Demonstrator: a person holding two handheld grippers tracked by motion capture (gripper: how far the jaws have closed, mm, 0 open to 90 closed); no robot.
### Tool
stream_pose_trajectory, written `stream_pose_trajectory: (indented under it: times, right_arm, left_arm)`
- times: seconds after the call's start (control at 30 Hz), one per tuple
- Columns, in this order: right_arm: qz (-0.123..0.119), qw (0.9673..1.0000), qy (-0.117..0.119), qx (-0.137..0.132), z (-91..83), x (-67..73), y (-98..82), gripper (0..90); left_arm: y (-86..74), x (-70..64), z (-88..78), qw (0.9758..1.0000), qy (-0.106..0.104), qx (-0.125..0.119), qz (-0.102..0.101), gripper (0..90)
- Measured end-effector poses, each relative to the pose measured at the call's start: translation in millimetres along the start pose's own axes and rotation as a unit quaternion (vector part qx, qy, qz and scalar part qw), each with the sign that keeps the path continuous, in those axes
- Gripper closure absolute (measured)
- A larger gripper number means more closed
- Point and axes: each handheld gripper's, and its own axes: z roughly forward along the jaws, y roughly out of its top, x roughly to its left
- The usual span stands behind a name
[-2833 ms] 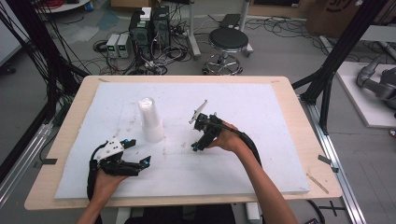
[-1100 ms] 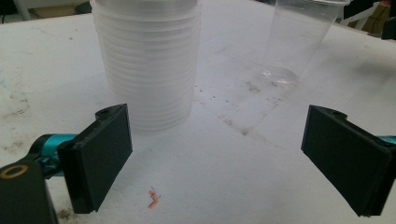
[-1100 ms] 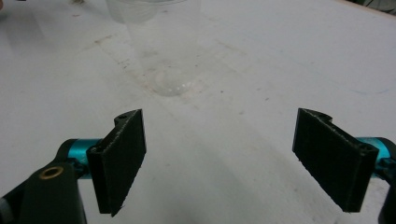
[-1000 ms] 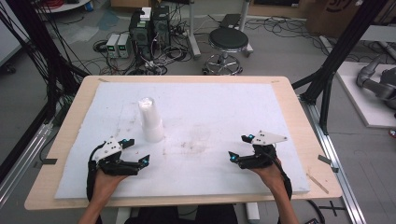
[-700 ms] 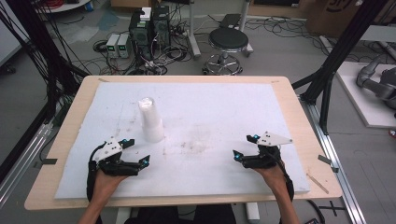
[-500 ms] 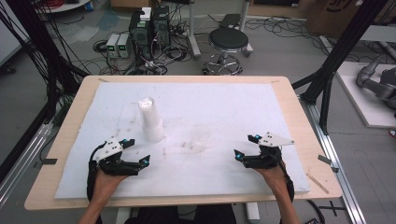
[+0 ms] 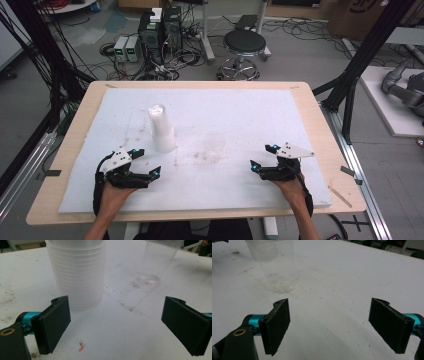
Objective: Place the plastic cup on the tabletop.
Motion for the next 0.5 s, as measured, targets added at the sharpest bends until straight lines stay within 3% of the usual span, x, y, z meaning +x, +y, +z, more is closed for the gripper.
stream_pose_trajectory:
  times: [0.5]
  right_arm:
    - [-0.003,1.0,-0.002,-0.009,4.0,2.6,-1.0,17.1]
  left_arm:
    - [-0.5,1.4,-1.1,0.9999,-0.001,-0.007,-0.008,8.6]
